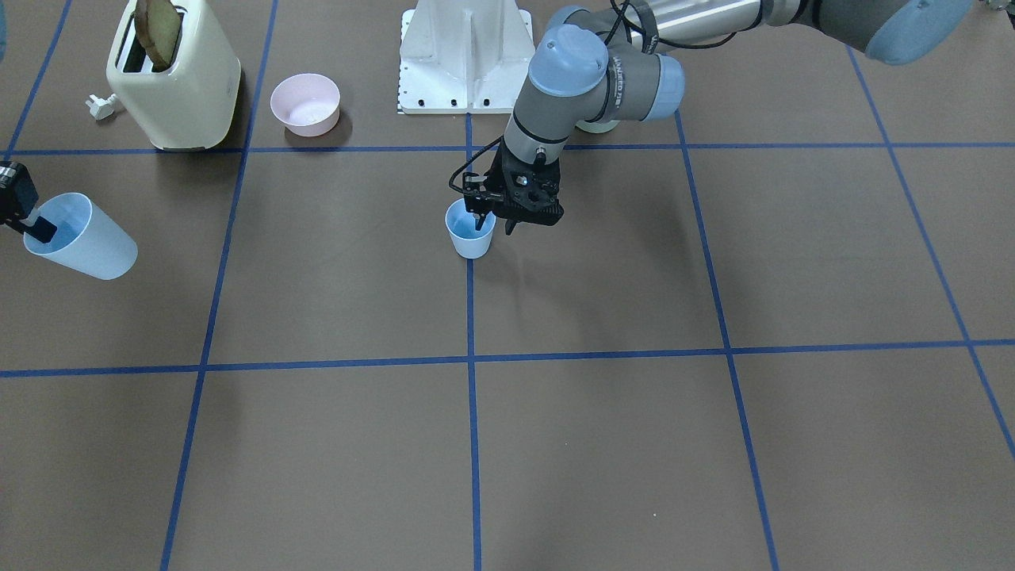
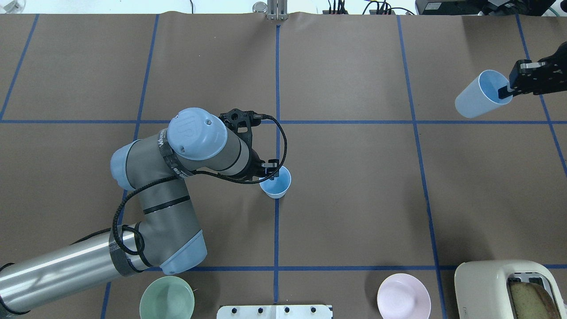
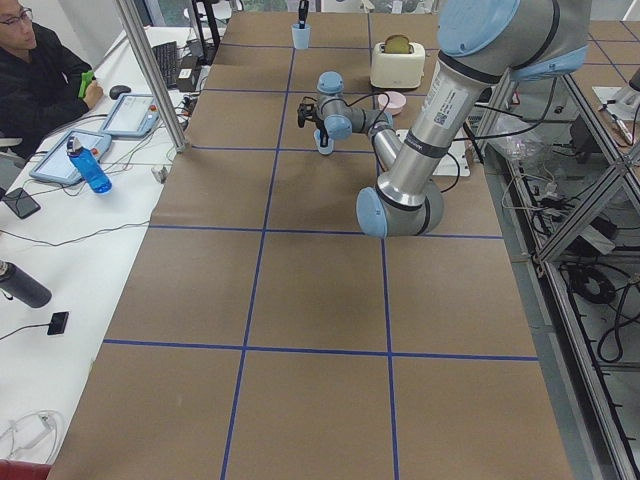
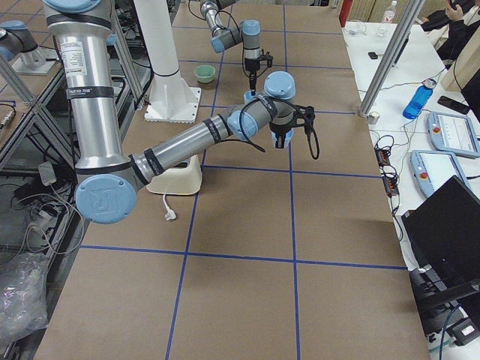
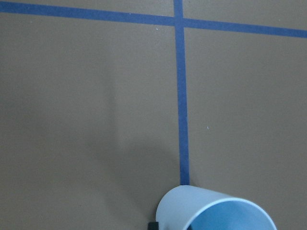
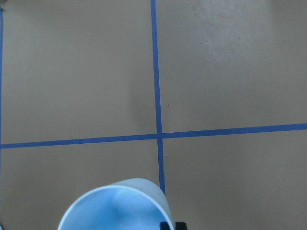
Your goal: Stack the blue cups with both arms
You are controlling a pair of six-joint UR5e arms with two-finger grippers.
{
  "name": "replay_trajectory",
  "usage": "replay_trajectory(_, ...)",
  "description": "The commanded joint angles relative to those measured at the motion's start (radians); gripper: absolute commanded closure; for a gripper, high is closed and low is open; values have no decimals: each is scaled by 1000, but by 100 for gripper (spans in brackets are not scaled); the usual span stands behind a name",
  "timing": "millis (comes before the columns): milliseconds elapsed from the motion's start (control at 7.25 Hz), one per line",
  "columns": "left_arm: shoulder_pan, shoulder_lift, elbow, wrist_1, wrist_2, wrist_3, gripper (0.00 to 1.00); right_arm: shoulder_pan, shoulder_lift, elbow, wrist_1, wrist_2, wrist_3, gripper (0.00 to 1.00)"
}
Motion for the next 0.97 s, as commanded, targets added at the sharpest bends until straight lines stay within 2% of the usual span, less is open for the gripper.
replay_trajectory(0,-34,28,-46,1,-32,25,3,-18,136,67,-231,-15,9,100)
replay_trajectory(138,-104,54,-57,1,-115,67,3,-53,194,83,-291,-38,67,100)
replay_trajectory(414,-239,157,-121,0,-199,236,3,-176,288,81,-295,-129,269,100)
replay_trajectory(828,-418,255,-120,-1,-332,467,3,-340,359,75,-298,-278,411,100)
